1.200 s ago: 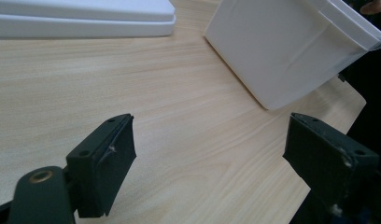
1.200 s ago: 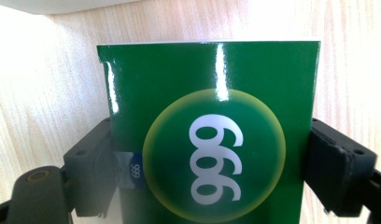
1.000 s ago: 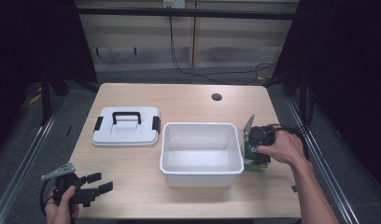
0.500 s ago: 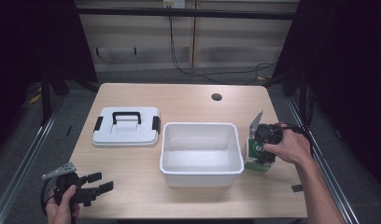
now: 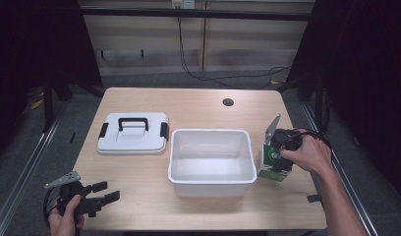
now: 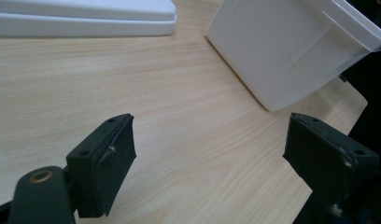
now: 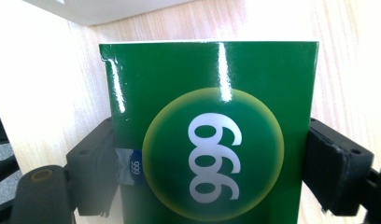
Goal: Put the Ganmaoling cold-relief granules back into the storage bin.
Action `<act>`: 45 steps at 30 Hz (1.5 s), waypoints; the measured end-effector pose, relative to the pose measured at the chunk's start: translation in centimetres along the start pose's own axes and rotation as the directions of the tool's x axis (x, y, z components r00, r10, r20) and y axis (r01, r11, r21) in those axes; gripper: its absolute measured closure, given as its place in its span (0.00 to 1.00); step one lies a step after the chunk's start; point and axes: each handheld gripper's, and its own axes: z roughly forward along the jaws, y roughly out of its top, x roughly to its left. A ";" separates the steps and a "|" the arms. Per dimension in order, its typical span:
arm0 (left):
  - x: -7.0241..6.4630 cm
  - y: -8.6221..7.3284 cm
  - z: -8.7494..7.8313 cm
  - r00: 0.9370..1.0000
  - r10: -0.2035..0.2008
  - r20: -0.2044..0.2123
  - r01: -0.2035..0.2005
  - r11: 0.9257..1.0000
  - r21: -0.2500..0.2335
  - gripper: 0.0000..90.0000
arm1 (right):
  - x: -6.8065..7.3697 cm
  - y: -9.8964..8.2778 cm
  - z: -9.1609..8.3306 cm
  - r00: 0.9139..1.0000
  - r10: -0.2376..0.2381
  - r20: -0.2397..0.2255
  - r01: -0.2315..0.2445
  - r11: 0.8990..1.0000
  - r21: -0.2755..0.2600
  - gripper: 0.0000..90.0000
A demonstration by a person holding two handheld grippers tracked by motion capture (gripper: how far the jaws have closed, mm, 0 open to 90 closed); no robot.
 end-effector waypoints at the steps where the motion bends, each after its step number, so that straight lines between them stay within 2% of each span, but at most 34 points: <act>1: 0.0 0.0 0.0 1.000 -0.001 0.000 0.001 1.000 -0.001 0.18 | 0.0 0.0 -0.2 1.000 0.006 -0.002 -0.006 1.000 -0.003 0.18; 16: 0.0 -0.1 -0.2 1.000 0.008 0.004 -0.008 1.000 -0.005 0.18 | 0.1 -0.2 -1.8 1.000 0.020 0.009 -0.020 1.000 -0.014 0.18; 18: 0.0 0.0 -0.1 1.000 0.011 0.004 -0.011 1.000 0.001 0.18 | 0.2 -0.3 -2.1 1.000 0.019 0.023 -0.018 1.000 -0.016 0.18; 31: 0.0 -0.1 -0.1 1.000 0.013 0.005 -0.013 1.000 0.003 0.18 | 0.5 -0.2 -3.9 0.999 0.006 0.041 -0.006 1.000 -0.005 0.18; 34: 0.0 -0.1 -0.1 1.000 0.010 0.005 -0.010 1.000 0.003 0.18 | 0.7 0.0 -4.6 0.998 0.014 0.065 -0.014 1.000 0.003 0.18; 39: 0.0 -0.1 -0.1 1.000 0.011 0.006 -0.011 1.000 0.003 0.18 | 0.7 0.2 -5.5 0.997 -0.033 0.065 0.032 0.999 0.005 0.18; 40: 0.0 -0.1 -0.1 1.000 0.011 0.006 -0.011 1.000 0.003 0.18 | 0.8 0.3 -5.7 0.998 -0.018 0.062 0.018 1.000 0.013 0.18; 43: 0.0 -0.1 -0.1 1.000 0.014 0.005 -0.014 1.000 0.003 0.18 | 0.8 0.3 -6.3 0.997 -0.035 0.062 0.036 0.999 -0.005 0.18; 45: -0.1 -0.1 -0.1 1.000 0.015 0.004 -0.015 1.000 0.004 0.18 | 0.9 0.4 -6.8 0.997 -0.046 0.066 0.046 0.999 0.003 0.18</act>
